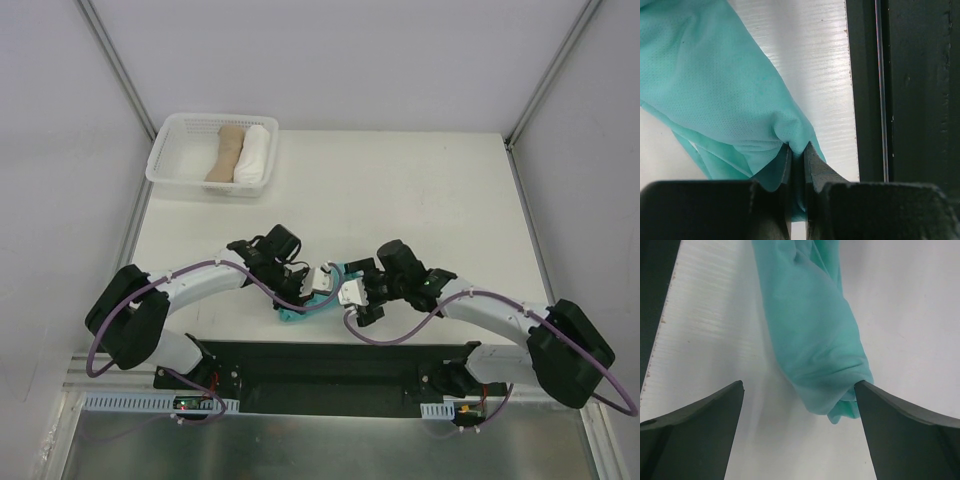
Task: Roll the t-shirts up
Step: Roll the T-shirt to the center of the board.
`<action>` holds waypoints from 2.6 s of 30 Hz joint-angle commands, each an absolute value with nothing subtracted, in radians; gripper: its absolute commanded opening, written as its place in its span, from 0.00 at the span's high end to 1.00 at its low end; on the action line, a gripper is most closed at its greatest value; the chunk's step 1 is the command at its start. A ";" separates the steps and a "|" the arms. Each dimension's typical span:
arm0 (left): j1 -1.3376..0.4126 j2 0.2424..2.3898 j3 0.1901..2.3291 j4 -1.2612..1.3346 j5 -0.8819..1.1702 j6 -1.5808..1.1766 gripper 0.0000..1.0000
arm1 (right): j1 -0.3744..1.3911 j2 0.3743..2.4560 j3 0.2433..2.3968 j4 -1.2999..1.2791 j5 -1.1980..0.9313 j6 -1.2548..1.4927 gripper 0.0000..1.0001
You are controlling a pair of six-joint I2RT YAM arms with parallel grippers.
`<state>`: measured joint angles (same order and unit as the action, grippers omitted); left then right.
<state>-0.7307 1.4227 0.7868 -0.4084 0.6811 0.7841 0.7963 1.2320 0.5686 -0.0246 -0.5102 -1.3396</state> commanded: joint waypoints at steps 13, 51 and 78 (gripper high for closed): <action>-0.713 1.405 0.801 -0.449 0.755 0.769 1.00 | 0.764 1.047 0.657 -0.327 -0.592 -1.451 0.04; -0.661 1.367 0.741 -0.514 0.752 0.710 1.00 | 0.861 1.387 0.701 -0.340 -0.468 -1.515 0.90; -0.548 1.649 0.945 -0.661 0.781 0.707 0.92 | 0.601 2.081 1.313 -1.415 -0.695 -1.528 0.90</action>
